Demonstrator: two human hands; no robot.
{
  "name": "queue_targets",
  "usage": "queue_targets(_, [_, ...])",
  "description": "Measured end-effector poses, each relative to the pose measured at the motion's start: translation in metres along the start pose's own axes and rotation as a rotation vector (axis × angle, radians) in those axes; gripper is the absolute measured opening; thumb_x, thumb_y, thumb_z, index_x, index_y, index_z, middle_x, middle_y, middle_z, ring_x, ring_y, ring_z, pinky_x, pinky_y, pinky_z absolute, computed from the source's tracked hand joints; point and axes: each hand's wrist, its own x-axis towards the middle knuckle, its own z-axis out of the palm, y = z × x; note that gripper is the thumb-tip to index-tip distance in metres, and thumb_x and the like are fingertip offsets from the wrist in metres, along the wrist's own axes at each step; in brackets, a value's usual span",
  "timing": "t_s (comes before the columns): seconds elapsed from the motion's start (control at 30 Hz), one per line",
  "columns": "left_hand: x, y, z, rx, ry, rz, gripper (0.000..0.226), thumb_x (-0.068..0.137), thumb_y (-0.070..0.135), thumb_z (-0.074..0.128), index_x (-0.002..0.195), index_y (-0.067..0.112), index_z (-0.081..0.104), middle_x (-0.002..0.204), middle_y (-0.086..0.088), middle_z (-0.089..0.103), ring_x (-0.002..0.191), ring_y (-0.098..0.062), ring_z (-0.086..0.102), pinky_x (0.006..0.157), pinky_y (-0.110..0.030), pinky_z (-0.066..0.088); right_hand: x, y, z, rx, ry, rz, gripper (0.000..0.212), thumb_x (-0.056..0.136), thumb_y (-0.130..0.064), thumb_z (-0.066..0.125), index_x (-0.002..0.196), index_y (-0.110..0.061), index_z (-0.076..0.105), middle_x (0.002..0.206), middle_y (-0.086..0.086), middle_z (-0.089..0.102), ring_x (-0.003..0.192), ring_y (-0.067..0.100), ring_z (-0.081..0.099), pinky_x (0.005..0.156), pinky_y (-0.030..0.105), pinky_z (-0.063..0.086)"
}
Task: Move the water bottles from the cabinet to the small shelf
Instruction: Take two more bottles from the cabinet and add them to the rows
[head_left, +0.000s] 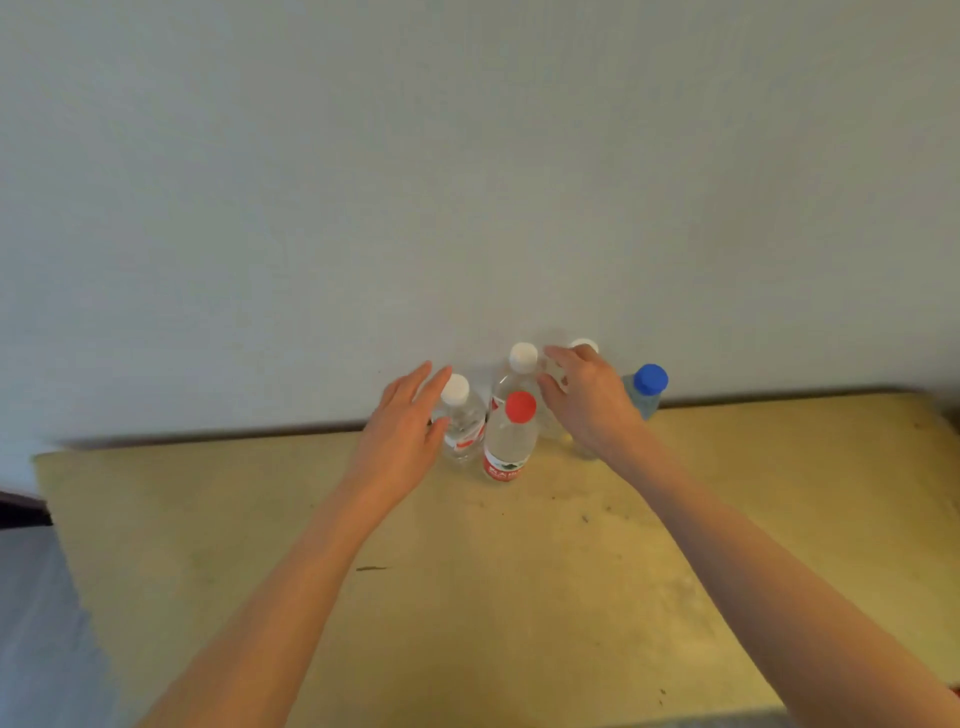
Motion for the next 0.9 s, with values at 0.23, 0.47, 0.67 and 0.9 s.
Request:
queue_targets(0.23, [0.027, 0.001, 0.019, -0.028, -0.060, -0.075, 0.047, 0.083, 0.010, 0.059, 0.127, 0.014, 0.042, 0.120, -0.014, 0.051, 0.107, -0.032, 0.046, 0.089, -0.037, 0.037, 0.050, -0.008, 0.015, -0.103, -0.197, 0.096, 0.046, 0.085, -0.038, 0.057, 0.114, -0.003, 0.050, 0.114, 0.020, 0.057, 0.106, 0.036, 0.052, 0.083, 0.038, 0.040])
queue_targets(0.47, [0.038, 0.004, 0.021, -0.070, -0.030, -0.100, 0.033, 0.081, 0.010, 0.062, 0.111, 0.011, 0.047, 0.106, -0.011, 0.055, 0.097, -0.027, 0.047, 0.075, -0.027, 0.034, 0.060, -0.011, 0.014, -0.168, -0.261, 0.129, 0.041, 0.086, -0.034, 0.055, 0.111, -0.002, 0.049, 0.113, 0.021, 0.058, 0.105, 0.037, 0.053, 0.080, 0.038, 0.042])
queue_targets(0.67, [0.029, -0.003, 0.021, -0.189, 0.041, -0.172, 0.032, 0.079, 0.003, 0.061, 0.109, 0.007, 0.049, 0.107, -0.010, 0.054, 0.099, -0.026, 0.047, 0.077, -0.026, 0.034, 0.053, -0.010, 0.015, -0.186, -0.207, 0.063, 0.036, 0.086, -0.038, 0.053, 0.104, -0.007, 0.051, 0.106, 0.013, 0.062, 0.096, 0.032, 0.057, 0.069, 0.037, 0.041])
queue_targets(0.9, [0.013, 0.000, -0.002, -0.251, 0.177, -0.232, 0.032, 0.080, 0.000, 0.060, 0.110, 0.007, 0.050, 0.113, -0.011, 0.054, 0.106, -0.026, 0.045, 0.079, -0.016, 0.026, 0.041, -0.030, -0.013, 0.062, -0.008, -0.081, 0.035, 0.083, -0.035, 0.060, 0.107, -0.010, 0.054, 0.101, 0.007, 0.060, 0.089, 0.024, 0.055, 0.072, 0.033, 0.041])
